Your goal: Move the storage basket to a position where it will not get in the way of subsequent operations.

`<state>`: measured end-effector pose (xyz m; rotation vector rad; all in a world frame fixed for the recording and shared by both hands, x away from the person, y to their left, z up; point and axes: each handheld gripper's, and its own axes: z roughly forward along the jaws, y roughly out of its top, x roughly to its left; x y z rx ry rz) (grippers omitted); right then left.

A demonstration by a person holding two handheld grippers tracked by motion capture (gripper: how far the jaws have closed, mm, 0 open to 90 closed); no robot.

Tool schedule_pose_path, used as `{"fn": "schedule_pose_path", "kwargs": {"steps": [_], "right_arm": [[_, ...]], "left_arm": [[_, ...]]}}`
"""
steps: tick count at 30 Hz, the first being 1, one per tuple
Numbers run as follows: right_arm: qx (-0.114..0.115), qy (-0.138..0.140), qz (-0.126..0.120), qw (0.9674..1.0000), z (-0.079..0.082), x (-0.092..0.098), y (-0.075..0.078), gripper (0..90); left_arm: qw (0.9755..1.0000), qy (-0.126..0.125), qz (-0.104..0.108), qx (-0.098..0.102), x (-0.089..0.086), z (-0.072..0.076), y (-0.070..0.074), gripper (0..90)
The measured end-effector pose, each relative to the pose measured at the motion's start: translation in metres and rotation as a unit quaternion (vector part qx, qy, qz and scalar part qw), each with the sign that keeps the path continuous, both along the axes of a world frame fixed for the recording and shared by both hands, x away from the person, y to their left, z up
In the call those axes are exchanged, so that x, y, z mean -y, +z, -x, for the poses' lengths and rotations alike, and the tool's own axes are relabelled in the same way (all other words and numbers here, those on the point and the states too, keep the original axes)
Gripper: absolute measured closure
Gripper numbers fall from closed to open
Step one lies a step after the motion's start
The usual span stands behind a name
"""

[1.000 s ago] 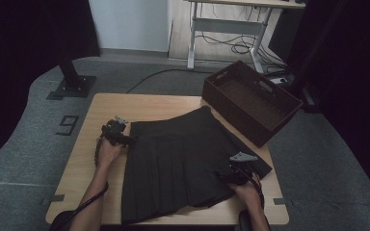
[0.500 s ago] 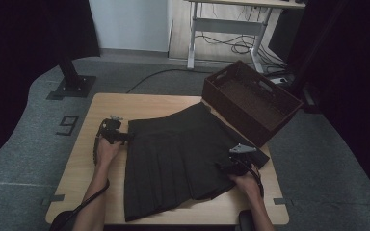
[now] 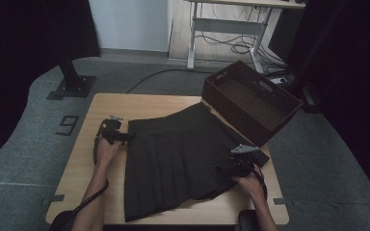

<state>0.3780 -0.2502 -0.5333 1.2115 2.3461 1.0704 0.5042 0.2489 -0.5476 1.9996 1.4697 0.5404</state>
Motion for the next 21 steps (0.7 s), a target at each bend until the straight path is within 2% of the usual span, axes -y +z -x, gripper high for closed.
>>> {"fn": "schedule_pose_path", "kwargs": {"steps": [5,8,16,21], "right_arm": [[-0.003,0.017,-0.001,0.9999,0.01,-0.005,0.009,4.4],[0.004,0.025,0.002,0.9997,0.015,-0.01,0.014,0.0],[0.024,0.057,0.0,0.998,0.031,-0.029,0.03,0.0],[0.019,0.091,-0.015,0.9956,0.037,-0.048,0.034,0.0]], "left_arm": [[1.0,0.003,0.0,0.0,0.0,0.001,0.0,1.3],[1.0,0.004,0.0,0.0,0.001,0.001,0.0,1.3],[1.0,0.008,-0.002,-0.002,0.0,0.0,0.0,0.0],[0.9999,0.011,-0.003,-0.003,0.001,0.001,0.0,0.0]]}}
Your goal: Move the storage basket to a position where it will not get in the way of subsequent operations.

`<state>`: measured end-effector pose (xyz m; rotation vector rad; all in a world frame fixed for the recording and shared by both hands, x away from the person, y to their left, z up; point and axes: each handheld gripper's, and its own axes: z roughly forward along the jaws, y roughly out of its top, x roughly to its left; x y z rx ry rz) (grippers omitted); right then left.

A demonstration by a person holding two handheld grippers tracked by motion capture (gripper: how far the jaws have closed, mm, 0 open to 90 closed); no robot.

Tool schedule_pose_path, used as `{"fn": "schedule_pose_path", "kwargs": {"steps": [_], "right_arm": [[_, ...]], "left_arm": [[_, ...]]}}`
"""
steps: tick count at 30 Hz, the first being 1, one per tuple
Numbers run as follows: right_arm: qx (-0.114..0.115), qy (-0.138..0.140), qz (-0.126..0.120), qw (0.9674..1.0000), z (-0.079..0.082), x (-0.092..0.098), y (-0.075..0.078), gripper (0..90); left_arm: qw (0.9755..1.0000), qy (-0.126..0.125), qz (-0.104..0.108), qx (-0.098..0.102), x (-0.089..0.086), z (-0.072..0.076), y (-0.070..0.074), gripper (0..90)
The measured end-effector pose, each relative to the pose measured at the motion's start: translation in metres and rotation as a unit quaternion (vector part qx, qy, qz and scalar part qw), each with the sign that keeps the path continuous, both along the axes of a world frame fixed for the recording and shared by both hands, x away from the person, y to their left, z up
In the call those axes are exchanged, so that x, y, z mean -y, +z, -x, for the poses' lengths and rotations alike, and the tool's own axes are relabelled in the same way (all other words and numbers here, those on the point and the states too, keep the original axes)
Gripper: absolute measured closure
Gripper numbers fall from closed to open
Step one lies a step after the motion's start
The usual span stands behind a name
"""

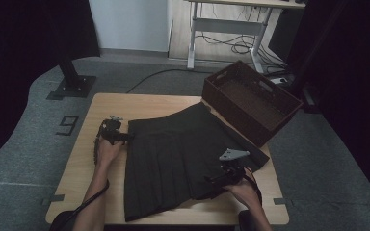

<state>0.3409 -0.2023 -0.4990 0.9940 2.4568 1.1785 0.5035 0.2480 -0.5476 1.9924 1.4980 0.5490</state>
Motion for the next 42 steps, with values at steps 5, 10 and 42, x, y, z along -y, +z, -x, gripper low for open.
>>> {"fn": "schedule_pose_path", "kwargs": {"steps": [5,10,42], "right_arm": [[0.004,0.031,0.0,0.9995,0.006,-0.022,0.002,0.0],[0.006,0.071,0.0,0.9974,0.012,-0.049,0.005,0.0],[-0.034,0.26,0.039,0.9643,0.053,-0.186,-0.022,0.0]], "left_arm": [[1.0,0.001,0.0,0.0,0.0,0.0,0.0,0.0],[1.0,0.001,0.0,0.0,0.0,0.0,0.0,0.0],[1.0,-0.004,0.002,0.001,0.002,0.001,0.0,0.0]]}}
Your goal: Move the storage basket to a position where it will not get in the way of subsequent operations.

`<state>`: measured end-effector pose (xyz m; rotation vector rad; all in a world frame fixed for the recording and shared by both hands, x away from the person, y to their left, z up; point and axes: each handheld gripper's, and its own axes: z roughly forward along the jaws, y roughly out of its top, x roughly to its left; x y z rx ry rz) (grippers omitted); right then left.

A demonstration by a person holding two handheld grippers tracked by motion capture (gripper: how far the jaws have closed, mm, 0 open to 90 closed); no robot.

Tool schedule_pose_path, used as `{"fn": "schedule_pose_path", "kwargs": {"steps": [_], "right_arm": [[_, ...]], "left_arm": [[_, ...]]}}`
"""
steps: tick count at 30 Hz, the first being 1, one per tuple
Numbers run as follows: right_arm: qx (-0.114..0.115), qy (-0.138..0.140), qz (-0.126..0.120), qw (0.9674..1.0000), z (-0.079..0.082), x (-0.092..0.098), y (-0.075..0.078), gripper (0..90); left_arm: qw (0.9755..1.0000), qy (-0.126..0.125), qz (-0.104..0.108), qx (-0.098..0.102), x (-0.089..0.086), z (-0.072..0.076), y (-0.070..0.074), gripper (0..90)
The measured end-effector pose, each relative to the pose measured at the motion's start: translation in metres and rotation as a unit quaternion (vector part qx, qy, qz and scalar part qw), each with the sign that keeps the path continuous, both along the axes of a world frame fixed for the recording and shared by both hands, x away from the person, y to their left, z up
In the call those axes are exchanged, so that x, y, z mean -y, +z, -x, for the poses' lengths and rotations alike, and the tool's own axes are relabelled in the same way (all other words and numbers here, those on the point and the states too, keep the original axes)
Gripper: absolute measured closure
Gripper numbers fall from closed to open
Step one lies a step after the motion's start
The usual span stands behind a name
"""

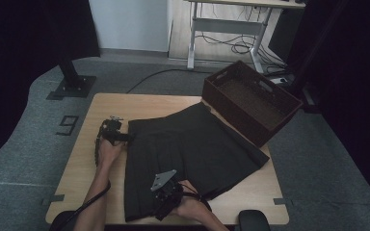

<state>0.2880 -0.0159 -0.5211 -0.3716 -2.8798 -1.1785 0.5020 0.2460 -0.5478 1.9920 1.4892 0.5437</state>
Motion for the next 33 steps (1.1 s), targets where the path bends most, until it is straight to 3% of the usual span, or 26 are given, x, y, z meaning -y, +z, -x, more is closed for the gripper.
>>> {"fn": "schedule_pose_path", "kwargs": {"steps": [6,9,12,14,19,23,29,33], "right_arm": [[0.008,0.0,0.035,0.9994,0.001,-0.006,-0.019,0.0],[0.019,0.0,0.033,0.9993,0.003,-0.006,-0.021,0.0],[0.056,0.01,0.058,0.9967,0.007,-0.009,-0.022,1.9],[0.056,0.0,0.058,0.9968,0.008,-0.01,-0.022,4.7],[0.055,-0.015,0.065,0.9963,0.005,-0.009,-0.017,19.7],[0.061,-0.032,0.055,0.9961,0.001,-0.003,-0.014,44.7],[0.075,-0.044,0.043,0.9953,0.006,0.001,-0.015,65.7],[0.084,-0.054,0.045,0.994,0.006,0.001,-0.015,75.0]], "left_arm": [[0.9998,-0.02,0.001,0.001,0.004,-0.001,0.0,0.0],[0.9997,-0.025,0.002,0.002,0.005,-0.002,0.0,0.1],[0.9994,-0.035,0.004,0.006,0.005,0.0,0.001,3.1],[0.9989,-0.046,0.007,0.013,0.006,0.001,0.001,8.8],[0.9984,-0.053,0.009,0.017,0.009,0.003,0.002,18.0],[0.9981,-0.059,0.011,0.011,0.014,0.004,0.006,30.6],[0.9978,-0.06,0.026,0.015,0.023,0.01,0.007,58.3],[0.9967,-0.063,0.052,-0.001,0.024,0.01,0.008,78.3]]}}
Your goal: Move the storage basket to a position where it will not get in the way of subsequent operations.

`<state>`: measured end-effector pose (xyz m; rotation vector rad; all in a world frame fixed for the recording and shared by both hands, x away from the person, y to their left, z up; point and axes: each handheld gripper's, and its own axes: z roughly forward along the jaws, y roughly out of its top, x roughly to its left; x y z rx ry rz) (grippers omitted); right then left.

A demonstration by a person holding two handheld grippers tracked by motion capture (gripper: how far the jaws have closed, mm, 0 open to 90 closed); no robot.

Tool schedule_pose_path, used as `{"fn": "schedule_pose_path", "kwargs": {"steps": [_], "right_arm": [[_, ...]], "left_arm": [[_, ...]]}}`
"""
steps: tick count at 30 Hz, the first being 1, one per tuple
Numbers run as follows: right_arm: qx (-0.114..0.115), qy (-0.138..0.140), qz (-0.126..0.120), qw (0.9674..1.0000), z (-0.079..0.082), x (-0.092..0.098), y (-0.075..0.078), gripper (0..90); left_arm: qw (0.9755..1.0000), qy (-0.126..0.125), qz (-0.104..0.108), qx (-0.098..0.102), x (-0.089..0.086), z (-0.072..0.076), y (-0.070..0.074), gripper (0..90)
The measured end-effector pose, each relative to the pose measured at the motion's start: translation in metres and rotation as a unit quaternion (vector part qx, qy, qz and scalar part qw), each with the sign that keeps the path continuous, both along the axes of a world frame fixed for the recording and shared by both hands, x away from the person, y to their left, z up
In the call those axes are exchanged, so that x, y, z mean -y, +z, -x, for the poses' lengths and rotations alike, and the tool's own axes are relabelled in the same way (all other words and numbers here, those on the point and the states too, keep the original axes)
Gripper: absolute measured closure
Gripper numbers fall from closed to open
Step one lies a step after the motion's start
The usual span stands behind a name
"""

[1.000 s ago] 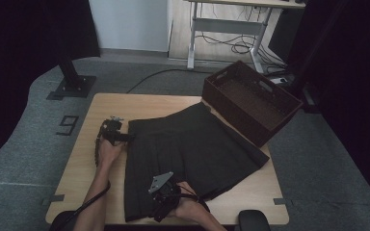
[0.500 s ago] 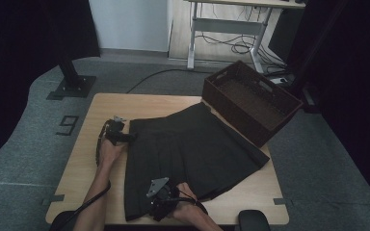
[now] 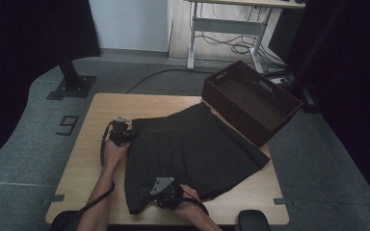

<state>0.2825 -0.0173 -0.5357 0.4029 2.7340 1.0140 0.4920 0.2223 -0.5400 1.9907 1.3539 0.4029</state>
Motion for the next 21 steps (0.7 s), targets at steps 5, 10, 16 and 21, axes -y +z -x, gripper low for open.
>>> {"fn": "schedule_pose_path", "kwargs": {"steps": [5,10,16,21], "right_arm": [[-0.017,-0.002,-0.005,0.9998,-0.003,0.001,0.001,76.5],[-0.02,0.0,-0.006,0.9998,0.0,-0.002,0.001,76.5],[-0.024,0.017,-0.016,0.9994,0.007,-0.014,0.0,76.5],[-0.038,0.038,-0.025,0.9982,0.014,-0.026,0.0,76.8]], "left_arm": [[1.0,0.001,-0.003,-0.009,-0.001,0.001,0.003,84.0],[0.9999,0.007,-0.005,-0.005,-0.006,0.007,0.003,84.1],[0.9996,0.018,-0.023,-0.002,-0.021,0.022,0.007,84.2],[0.999,0.03,-0.031,-0.002,-0.04,0.041,0.013,84.4]]}}
